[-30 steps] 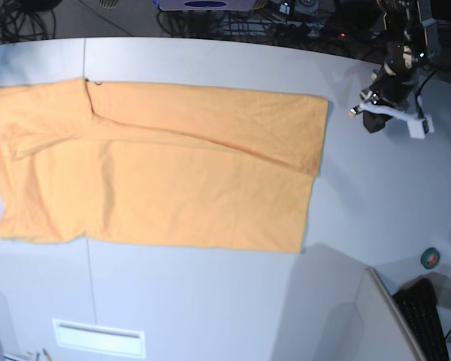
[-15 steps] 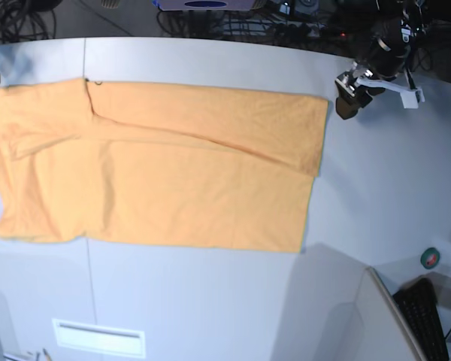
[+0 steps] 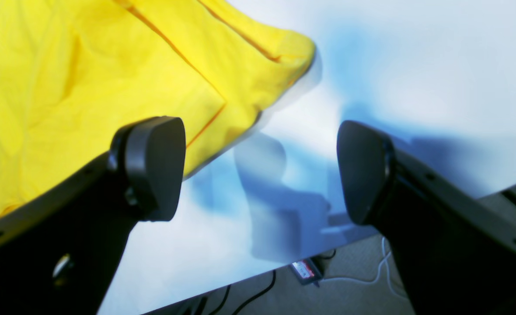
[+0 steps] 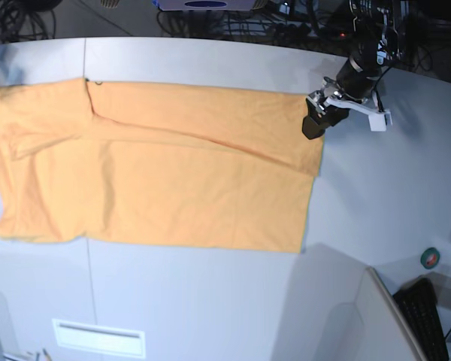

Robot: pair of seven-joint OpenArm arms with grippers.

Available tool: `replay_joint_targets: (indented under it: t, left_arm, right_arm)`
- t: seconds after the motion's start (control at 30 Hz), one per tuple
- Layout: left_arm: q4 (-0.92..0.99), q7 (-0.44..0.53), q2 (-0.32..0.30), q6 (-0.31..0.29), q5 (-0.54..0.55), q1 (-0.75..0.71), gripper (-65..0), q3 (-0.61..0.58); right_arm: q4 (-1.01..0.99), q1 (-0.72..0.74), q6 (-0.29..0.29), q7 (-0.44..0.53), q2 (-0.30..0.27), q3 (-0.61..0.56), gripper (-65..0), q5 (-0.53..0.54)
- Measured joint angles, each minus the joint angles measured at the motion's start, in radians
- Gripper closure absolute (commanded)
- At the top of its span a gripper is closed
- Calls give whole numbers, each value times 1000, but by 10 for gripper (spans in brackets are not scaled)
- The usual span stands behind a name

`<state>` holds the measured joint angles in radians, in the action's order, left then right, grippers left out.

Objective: Layout the t-shirt on the table in an organized manner, then fold the t-shirt properly
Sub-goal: 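Grasp the shirt corner with the left gripper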

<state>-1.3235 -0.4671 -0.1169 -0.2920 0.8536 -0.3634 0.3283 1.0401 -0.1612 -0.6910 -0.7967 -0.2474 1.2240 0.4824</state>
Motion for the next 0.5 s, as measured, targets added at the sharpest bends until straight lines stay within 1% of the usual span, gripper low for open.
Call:
replay_joint_targets:
  t: [0.13,0.2,0.27,0.33,0.43,0.47,0.5]
  left_arm:
    - [0,3,0,0,0,1,-555,-10]
    - [2,4,0,-1,0,1,-555,-10]
    - [2,4,1,-1,1,1,-555,-10]
    - [4,4,1,-4,1,2,-555,-10]
    - [4,4,1,-4,1,3,-555,-10]
    - [4,3,1,-4,1,3,-555,-10]
    - [4,3,0,-4,1,3,-555,-10]
  right_arm:
    - [-54,17,1,2,-37,1,-507,-8]
    - [-69,31,1,40,-39,0,-507,-5]
    - [-97,42,1,75,-47,-47,-507,0]
    - [-135,53,1,90,-54,-96,-507,2]
    - [-186,69,-2,134,-55,-113,-504,16]
    - [-190,69,-2,141,-55,-113,-495,12]
    - [-191,68,-2,144,-55,-111,-471,13]
